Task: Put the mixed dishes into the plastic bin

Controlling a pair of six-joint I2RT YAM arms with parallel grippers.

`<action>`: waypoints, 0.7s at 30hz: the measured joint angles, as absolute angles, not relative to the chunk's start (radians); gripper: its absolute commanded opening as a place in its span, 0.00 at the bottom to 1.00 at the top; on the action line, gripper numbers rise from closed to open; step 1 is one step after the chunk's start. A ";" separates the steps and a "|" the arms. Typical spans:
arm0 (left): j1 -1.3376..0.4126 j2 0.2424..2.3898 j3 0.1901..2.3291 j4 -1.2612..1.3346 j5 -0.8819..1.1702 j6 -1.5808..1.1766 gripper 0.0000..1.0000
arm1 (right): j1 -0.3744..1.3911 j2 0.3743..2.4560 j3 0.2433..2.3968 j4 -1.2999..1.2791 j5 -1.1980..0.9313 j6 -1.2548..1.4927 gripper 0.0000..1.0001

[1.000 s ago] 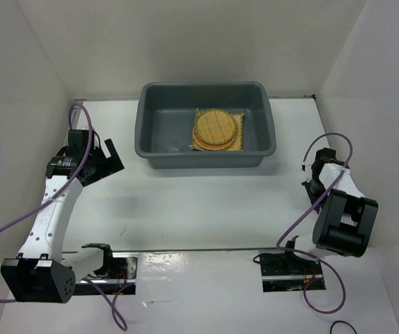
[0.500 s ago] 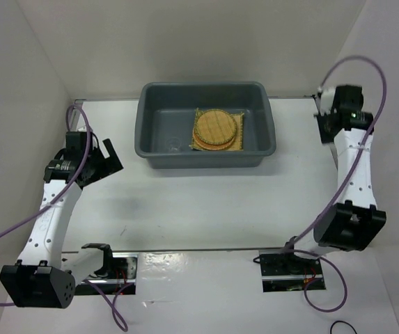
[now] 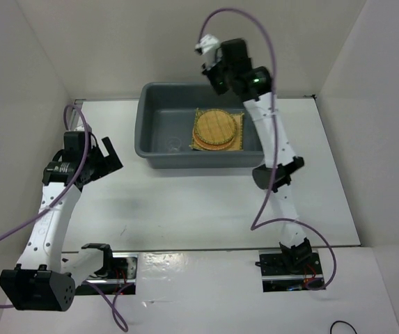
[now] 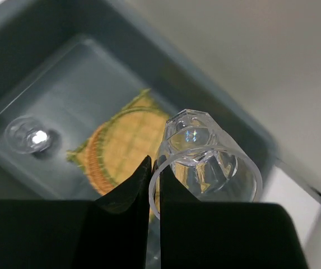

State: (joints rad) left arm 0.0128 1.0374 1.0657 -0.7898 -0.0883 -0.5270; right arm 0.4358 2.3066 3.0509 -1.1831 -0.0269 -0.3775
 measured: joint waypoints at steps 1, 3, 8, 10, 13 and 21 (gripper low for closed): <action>0.013 1.034 1.066 -0.790 -0.088 -0.527 1.00 | 0.470 2.358 3.070 -1.191 -0.020 -0.383 0.00; 0.013 1.024 1.066 -0.789 -0.088 -0.527 1.00 | 0.526 2.447 3.078 -1.207 -0.025 -0.387 0.00; 0.012 0.995 1.056 -0.786 -0.090 -0.529 1.00 | 0.597 2.584 3.060 -1.205 -0.089 -0.372 0.00; 0.012 0.972 1.048 -0.784 -0.092 -0.530 1.00 | 0.596 2.606 3.053 -1.188 -0.105 -0.365 0.02; 0.012 0.934 1.036 -0.783 -0.092 -0.531 1.00 | 0.590 2.624 3.050 -1.154 -0.127 -0.365 0.05; 0.005 0.892 1.010 -0.768 -0.092 -0.532 1.00 | 0.589 2.739 3.050 -1.090 -0.175 -0.395 0.10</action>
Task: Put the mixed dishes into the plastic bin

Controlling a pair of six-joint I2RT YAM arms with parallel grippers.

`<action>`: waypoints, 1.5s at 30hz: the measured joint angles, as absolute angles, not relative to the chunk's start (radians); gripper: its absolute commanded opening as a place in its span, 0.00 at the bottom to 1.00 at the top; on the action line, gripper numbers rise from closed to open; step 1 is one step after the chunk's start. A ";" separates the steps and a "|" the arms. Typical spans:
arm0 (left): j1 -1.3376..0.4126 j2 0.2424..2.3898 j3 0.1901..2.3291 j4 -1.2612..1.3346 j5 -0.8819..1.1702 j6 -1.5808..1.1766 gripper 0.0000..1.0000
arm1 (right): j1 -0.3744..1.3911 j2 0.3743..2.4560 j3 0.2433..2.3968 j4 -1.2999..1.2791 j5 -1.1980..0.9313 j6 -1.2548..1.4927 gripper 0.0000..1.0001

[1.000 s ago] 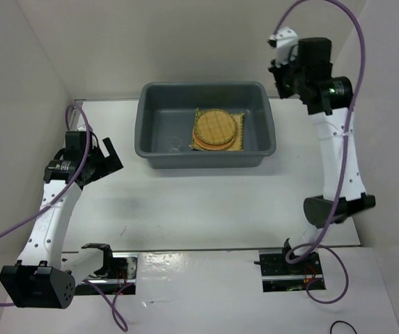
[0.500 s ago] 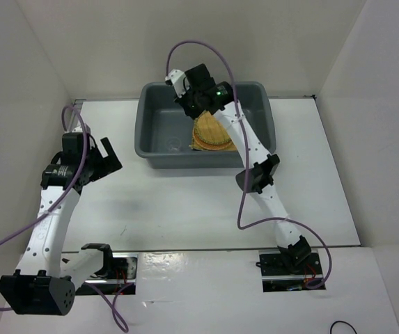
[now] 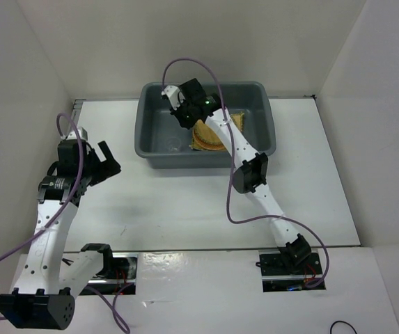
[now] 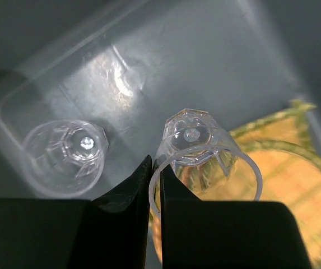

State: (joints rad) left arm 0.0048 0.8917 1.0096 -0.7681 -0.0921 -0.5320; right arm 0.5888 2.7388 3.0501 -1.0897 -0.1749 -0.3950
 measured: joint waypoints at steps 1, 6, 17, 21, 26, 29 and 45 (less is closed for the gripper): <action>0.004 0.892 1.009 -0.768 -0.092 -0.532 1.00 | 0.591 2.761 3.050 -1.086 -0.177 -0.402 0.11; -0.019 0.892 1.009 -0.760 -0.096 -0.535 1.00 | 0.600 2.834 3.049 -1.085 -0.182 -0.429 0.21; -0.091 0.908 1.009 -0.756 -0.135 -0.572 1.00 | 0.624 2.867 3.078 -1.062 -0.131 -0.472 0.71; -0.094 0.916 1.009 -0.757 -0.145 -0.580 1.00 | 0.624 2.842 3.078 -1.024 -0.046 -0.405 0.98; -0.094 0.899 1.009 -0.756 -0.153 -0.581 1.00 | 0.548 2.677 3.078 -1.014 0.007 -0.255 0.98; -0.094 0.871 1.008 -0.755 -0.156 -0.581 1.00 | 0.394 2.504 3.078 -1.031 -0.051 -0.187 0.98; -0.104 0.750 0.778 -0.490 -0.085 -0.578 1.00 | 0.073 1.479 1.764 -1.202 0.045 -0.316 0.98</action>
